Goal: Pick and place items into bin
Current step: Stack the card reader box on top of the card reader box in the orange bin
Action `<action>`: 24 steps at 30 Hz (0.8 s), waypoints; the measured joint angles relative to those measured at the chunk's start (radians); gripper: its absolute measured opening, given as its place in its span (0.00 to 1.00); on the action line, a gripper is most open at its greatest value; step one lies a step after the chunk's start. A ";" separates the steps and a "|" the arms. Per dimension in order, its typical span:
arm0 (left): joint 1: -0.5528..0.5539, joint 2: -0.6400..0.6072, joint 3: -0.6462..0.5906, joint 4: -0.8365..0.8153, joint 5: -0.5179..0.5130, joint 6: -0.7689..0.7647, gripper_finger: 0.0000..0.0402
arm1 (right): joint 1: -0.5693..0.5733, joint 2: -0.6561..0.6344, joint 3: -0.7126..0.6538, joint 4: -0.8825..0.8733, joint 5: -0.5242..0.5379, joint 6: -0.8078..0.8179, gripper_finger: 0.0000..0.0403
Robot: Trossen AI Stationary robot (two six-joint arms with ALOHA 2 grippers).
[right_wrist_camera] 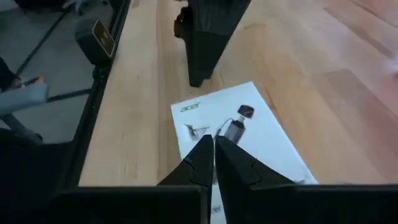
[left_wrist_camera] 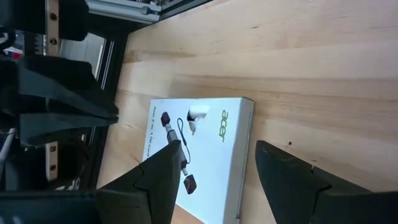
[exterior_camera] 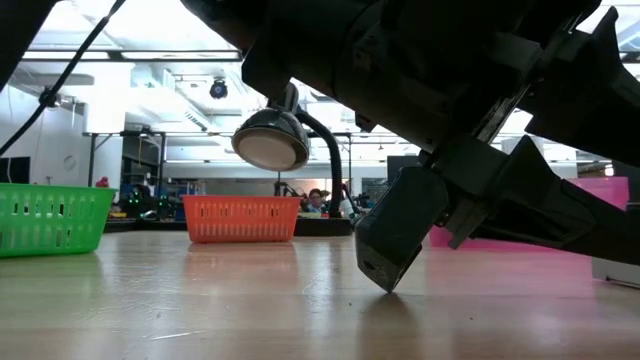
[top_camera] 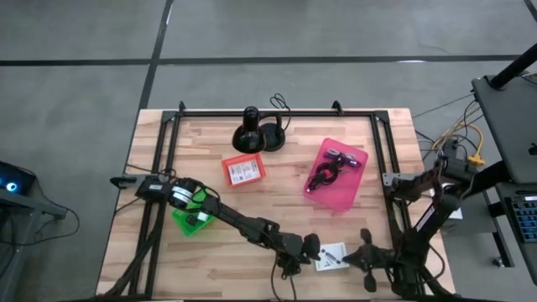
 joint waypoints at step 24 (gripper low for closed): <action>0.000 0.000 0.002 0.006 -0.004 0.000 0.47 | 0.033 0.136 -0.003 -0.096 -0.127 0.259 0.02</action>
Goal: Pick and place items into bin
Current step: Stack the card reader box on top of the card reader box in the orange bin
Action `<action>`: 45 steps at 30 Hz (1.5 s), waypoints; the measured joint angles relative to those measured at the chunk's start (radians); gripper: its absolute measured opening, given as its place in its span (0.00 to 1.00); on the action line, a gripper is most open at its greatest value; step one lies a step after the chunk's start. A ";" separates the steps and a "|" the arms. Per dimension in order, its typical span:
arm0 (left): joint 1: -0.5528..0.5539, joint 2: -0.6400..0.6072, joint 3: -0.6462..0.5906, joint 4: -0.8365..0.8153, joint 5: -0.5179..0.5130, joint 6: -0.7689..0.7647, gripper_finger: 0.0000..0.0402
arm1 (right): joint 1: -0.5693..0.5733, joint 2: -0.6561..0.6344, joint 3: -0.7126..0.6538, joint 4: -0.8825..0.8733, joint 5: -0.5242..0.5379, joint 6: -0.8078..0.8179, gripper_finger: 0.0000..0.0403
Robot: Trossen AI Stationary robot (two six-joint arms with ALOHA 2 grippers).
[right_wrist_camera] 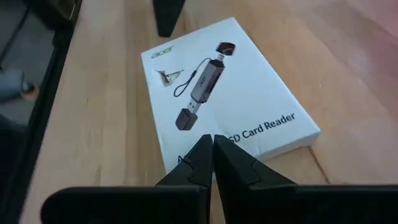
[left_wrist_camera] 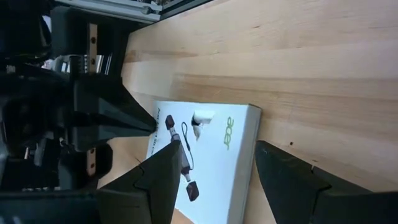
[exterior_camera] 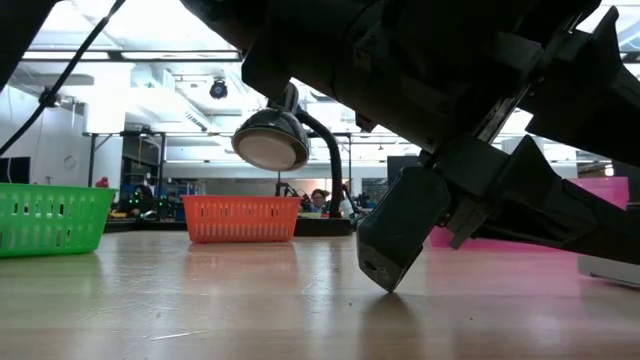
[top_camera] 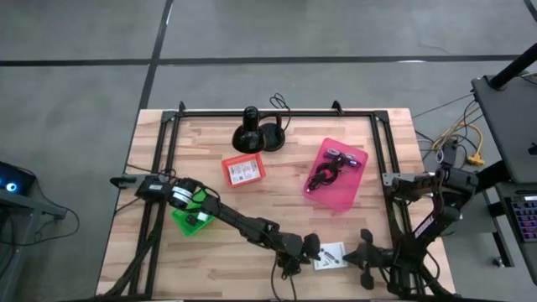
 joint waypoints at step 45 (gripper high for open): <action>0.010 0.055 0.013 -0.031 0.037 -0.028 0.47 | -0.006 -0.037 -0.019 0.141 -0.057 0.060 0.02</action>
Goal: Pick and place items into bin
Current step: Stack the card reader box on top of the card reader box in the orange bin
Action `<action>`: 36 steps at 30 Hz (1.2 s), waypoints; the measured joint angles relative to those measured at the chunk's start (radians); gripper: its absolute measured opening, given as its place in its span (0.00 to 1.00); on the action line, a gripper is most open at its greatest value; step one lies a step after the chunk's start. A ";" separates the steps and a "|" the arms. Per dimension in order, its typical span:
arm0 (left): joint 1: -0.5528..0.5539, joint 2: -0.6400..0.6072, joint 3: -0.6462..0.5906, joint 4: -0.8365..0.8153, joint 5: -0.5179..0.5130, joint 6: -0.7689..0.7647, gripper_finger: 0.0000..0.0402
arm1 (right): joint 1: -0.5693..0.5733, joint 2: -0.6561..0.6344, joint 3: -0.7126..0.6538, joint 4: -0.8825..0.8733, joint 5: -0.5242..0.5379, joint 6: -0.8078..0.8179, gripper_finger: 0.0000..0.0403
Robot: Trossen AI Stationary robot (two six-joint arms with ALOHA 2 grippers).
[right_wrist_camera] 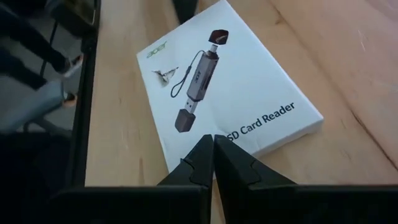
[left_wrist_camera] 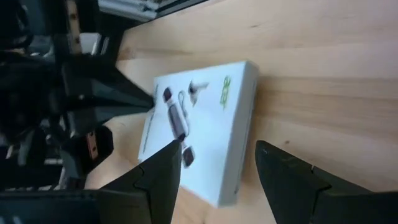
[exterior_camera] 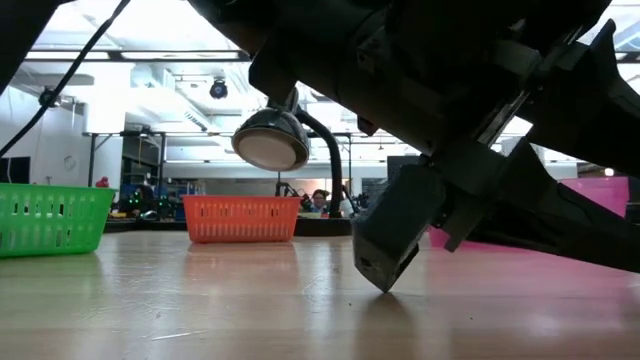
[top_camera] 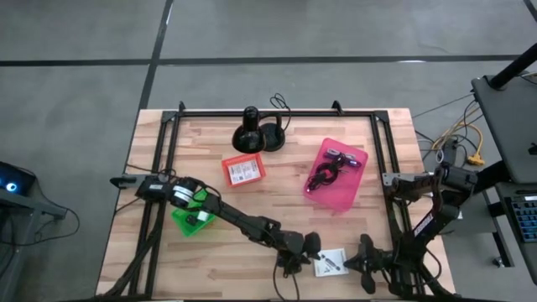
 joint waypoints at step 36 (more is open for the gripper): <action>-0.044 -0.129 -0.027 -0.179 -0.255 -0.207 0.47 | -0.061 -0.051 0.238 -0.507 -0.337 -0.131 0.02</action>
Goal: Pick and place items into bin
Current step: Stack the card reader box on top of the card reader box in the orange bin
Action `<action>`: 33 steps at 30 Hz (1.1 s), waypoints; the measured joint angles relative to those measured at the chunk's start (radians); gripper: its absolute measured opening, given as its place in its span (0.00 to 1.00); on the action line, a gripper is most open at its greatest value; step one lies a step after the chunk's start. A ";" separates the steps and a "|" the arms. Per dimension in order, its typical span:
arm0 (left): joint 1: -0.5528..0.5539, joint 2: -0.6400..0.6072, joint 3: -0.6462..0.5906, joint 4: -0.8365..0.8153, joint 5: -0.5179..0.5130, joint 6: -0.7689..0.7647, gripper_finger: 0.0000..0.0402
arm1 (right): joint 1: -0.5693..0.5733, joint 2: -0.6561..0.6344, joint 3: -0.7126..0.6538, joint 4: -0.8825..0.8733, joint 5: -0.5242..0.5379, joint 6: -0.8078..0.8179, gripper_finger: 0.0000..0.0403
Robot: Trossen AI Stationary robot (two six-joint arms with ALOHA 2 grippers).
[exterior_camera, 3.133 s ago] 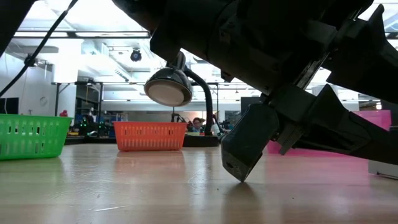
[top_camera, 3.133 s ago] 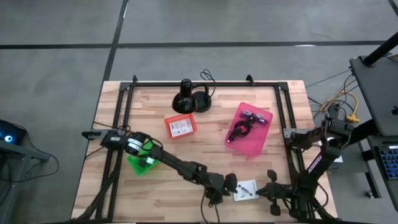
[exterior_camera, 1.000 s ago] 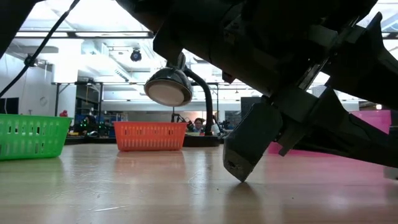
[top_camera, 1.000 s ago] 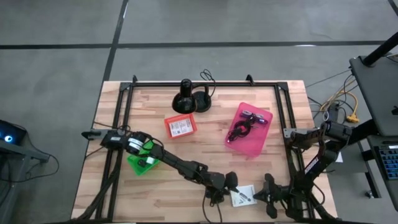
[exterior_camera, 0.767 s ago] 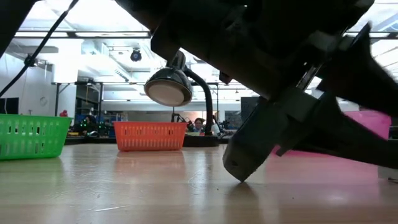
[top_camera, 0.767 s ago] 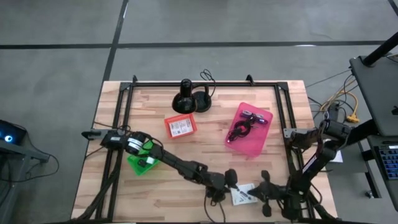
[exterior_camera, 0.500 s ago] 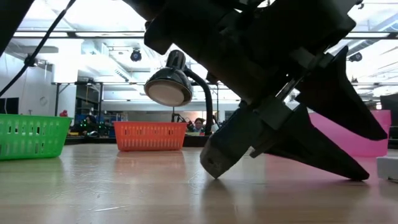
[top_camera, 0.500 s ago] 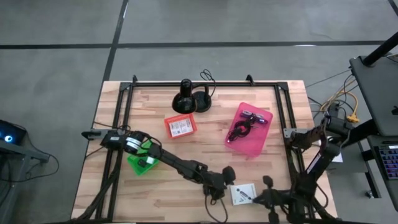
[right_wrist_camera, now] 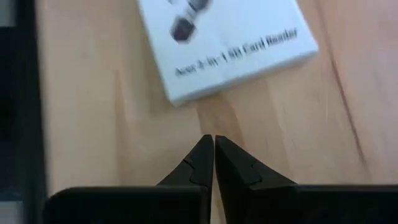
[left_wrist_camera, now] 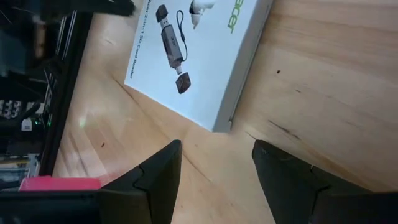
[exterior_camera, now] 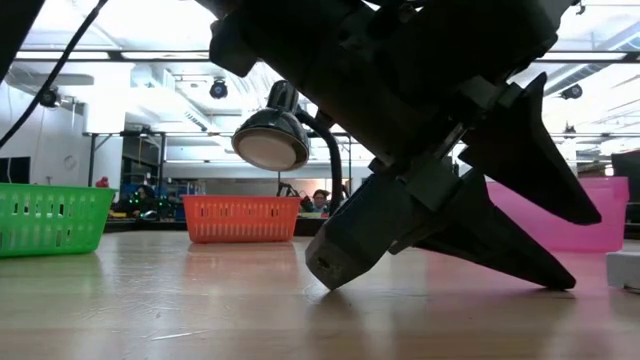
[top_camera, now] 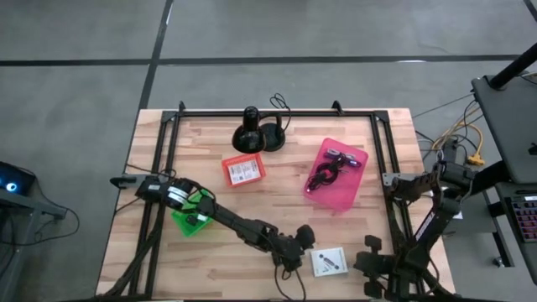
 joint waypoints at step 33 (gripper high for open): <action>-0.046 -0.104 -0.031 -0.244 -0.146 -0.237 0.47 | -0.186 0.101 -0.010 0.344 0.134 -0.459 0.02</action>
